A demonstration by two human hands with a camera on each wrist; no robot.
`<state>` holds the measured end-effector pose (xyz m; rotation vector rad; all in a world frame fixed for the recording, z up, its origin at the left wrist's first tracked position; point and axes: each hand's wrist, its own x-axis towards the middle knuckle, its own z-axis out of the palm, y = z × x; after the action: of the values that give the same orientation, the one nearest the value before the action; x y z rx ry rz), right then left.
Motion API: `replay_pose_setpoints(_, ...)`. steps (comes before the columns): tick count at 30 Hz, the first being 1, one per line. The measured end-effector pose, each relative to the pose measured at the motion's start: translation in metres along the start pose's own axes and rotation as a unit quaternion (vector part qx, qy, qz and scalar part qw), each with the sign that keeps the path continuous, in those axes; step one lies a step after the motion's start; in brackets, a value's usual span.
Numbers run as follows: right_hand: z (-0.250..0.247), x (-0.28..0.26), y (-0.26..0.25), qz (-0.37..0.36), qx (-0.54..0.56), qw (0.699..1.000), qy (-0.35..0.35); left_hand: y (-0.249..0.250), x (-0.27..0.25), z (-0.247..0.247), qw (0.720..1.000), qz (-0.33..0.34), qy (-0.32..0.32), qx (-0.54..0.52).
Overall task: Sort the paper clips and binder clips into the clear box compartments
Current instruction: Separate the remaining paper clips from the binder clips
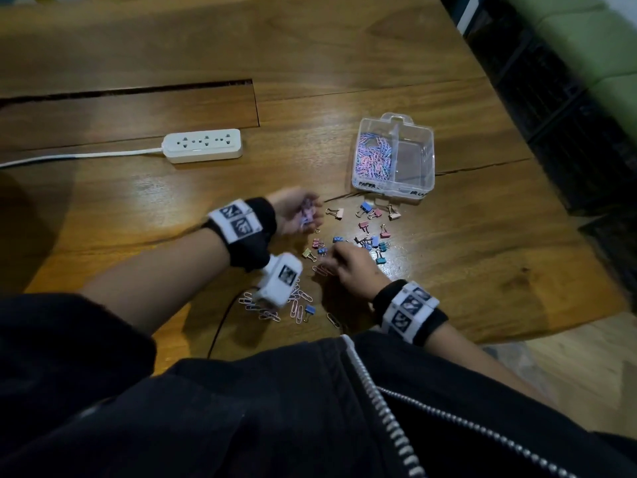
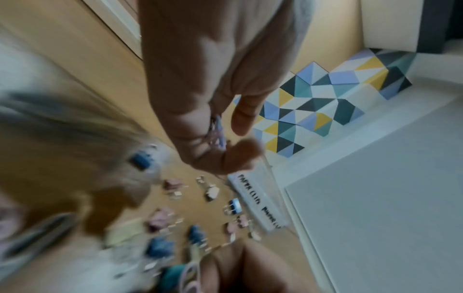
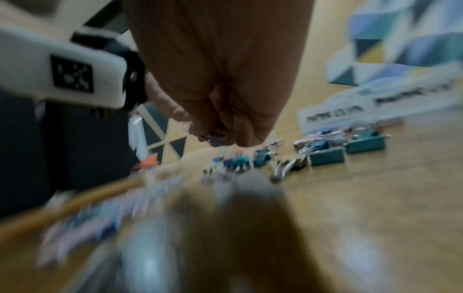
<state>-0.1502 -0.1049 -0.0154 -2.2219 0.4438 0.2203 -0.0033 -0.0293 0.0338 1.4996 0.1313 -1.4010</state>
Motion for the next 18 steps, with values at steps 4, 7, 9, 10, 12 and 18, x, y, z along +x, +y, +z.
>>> replay_pose_setpoints(4,-0.045,0.005,0.014,0.076,0.101,0.991,0.042,0.043,0.012,0.037,0.996,0.023,-0.053,-0.064)
replay_pose_setpoints(7,-0.078,0.011,0.02,0.095,0.119,0.987,0.06,0.064,0.018,0.064,0.991,0.052,-0.074,-0.098)
replay_pose_setpoints(9,-0.097,0.017,0.021,0.117,0.127,0.982,0.081,0.073,0.023,0.078,0.989,0.066,-0.086,-0.102)
replay_pose_setpoints(10,-0.106,0.021,0.023,0.132,0.136,0.979,0.081,0.076,0.026,0.082,0.989,0.076,-0.08,-0.102)
replay_pose_setpoints(12,-0.122,0.031,0.024,0.162,0.156,0.972,0.069,0.079,0.034,0.087,0.991,0.096,-0.049,-0.085)
replay_pose_setpoints(18,-0.148,0.068,0.006,0.18,0.238,0.95,0.092,0.072,0.033,0.081,0.981,0.16,0.019,0.105)
